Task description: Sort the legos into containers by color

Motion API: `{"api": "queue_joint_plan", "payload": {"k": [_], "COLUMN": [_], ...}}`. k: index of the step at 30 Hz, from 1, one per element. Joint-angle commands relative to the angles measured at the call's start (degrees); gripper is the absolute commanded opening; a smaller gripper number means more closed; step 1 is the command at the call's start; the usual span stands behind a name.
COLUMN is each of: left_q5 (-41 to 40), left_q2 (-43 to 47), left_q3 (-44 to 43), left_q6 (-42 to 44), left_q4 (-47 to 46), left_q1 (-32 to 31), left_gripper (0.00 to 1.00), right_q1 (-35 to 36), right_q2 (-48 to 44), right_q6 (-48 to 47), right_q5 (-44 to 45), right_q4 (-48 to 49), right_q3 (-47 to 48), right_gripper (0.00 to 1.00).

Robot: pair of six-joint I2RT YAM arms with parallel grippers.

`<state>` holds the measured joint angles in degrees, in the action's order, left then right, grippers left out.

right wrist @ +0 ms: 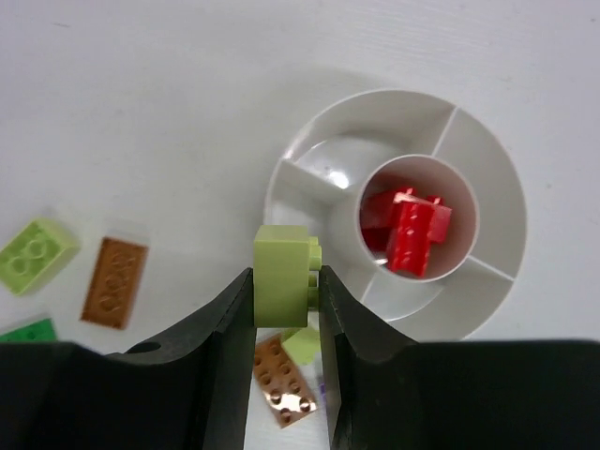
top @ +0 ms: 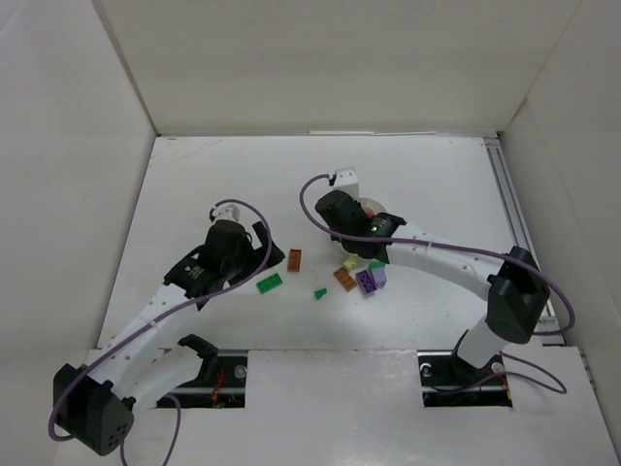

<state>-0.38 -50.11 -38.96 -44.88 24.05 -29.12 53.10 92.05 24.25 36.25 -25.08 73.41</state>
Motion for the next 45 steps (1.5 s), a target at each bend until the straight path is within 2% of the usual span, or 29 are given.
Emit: {"api": "queue_joint_plan", "payload": {"k": [1, 10, 14, 21, 24, 25, 26, 29, 30, 32, 38, 45], "left_q5": [3.7, 7.1, 7.6, 6.3, 6.3, 6.3, 4.6, 0.4, -0.5, -1.0, -4.7, -3.3], "left_q2": [-1.9, -5.5, -7.7, -11.8, -13.9, -15.8, -17.0, -23.2, -24.8, -28.2, -33.8, -42.6], "left_q3": [0.3, 0.3, -0.3, -2.5, -3.6, -4.4, -4.4, -7.8, -8.7, -10.5, -17.8, -24.7], "left_q6": [3.4, 5.7, 6.3, 8.3, 8.9, 8.9, 8.3, 6.9, 5.9, 5.9, 7.9, 19.6], "left_q4": [-3.2, -6.3, -6.8, -6.8, -7.4, -7.4, -7.4, -6.8, -6.3, -6.3, -7.9, -13.2], "left_q1": [0.2, 0.2, -0.3, -5.9, -8.6, -9.9, -13.2, -18.7, -19.3, -19.8, -19.8, -24.2], "left_gripper": [1.0, 1.0, 1.0, 0.98, 0.96, 0.96, 0.95, 0.93, 0.89, 0.89, 0.84, 0.84], "right_q1": [-2.6, -4.4, -4.4, -4.4, -4.4, -5.0, -5.0, -8.7, -11.2, -14.1, -21.8, -25.6], "right_q2": [0.7, 4.1, 4.1, -1.9, -5.8, -6.9, -8.1, -13.5, -15.0, -19.7, -29.1, -31.8], "right_q6": [-2.3, -3.9, -3.9, -3.3, -0.1, 1.0, 1.9, 4.3, 4.3, 4.3, 3.3, 0.9], "right_q5": [1.2, -0.7, -1.3, -2.6, 0.0, 0.9, 2.2, 2.3, 1.6, 0.1, -2.6, -3.1], "right_q4": [-0.3, -1.4, -2.0, -2.6, -6.5, -7.9, -9.1, -11.7, -12.4, -12.4, -12.9, -13.4], "right_q3": [1.4, 3.7, 3.7, 1.9, 0.8, 0.8, 0.0, -3.5, -4.7, -8.1, -14.2, -15.6], "right_gripper": [0.32, 0.43, 0.53, 0.54, 0.59, 0.64, 0.67, 0.77, 0.79, 0.81, 0.82, 0.82]}}
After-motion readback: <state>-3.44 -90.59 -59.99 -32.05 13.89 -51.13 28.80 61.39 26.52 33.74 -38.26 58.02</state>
